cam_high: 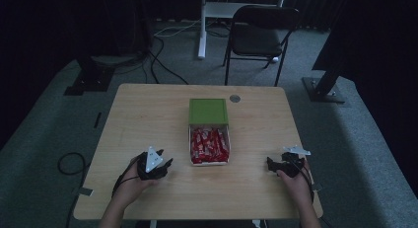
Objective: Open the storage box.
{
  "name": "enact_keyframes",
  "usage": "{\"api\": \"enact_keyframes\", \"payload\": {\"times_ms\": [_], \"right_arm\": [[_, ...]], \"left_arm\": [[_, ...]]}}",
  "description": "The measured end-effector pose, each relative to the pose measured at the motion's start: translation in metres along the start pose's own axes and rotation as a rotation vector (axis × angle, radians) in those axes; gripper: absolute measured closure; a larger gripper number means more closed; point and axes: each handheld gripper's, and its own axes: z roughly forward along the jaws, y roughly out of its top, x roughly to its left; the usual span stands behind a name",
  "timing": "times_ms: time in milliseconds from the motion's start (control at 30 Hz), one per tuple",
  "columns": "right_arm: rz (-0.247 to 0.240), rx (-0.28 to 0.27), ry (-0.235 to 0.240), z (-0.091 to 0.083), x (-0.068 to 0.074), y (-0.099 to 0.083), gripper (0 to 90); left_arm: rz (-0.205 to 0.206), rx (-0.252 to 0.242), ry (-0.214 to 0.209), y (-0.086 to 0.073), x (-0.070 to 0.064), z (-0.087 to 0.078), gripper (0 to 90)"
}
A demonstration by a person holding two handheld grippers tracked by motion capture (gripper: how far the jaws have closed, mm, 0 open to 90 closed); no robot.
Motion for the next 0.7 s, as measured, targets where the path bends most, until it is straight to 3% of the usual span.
{"api": "enact_keyframes", "payload": {"times_ms": [167, 300, 433, 533, 700], "right_arm": [[0.001, 0.000, -0.001, 0.000, 0.000, 0.000, 10.4], [0.000, 0.000, -0.001, 0.000, 0.000, 0.000, 10.4], [0.001, 0.000, -0.001, 0.000, 0.000, 0.000, 10.4], [0.000, 0.000, -0.001, 0.000, 0.000, 0.000, 10.4], [0.000, 0.000, -0.001, 0.000, 0.000, 0.000, 10.4]], "left_arm": [[-0.061, 0.008, 0.030, -0.005, 0.007, 0.000, 47.0], [-0.109, -0.014, 0.039, -0.007, 0.012, 0.000, 38.0], [-0.166, 0.000, 0.076, -0.010, 0.021, -0.001, 27.9], [-0.219, 0.013, 0.065, -0.012, 0.025, -0.001, 18.6], [-0.286, 0.051, 0.068, -0.016, 0.031, -0.003, 14.9]]}}
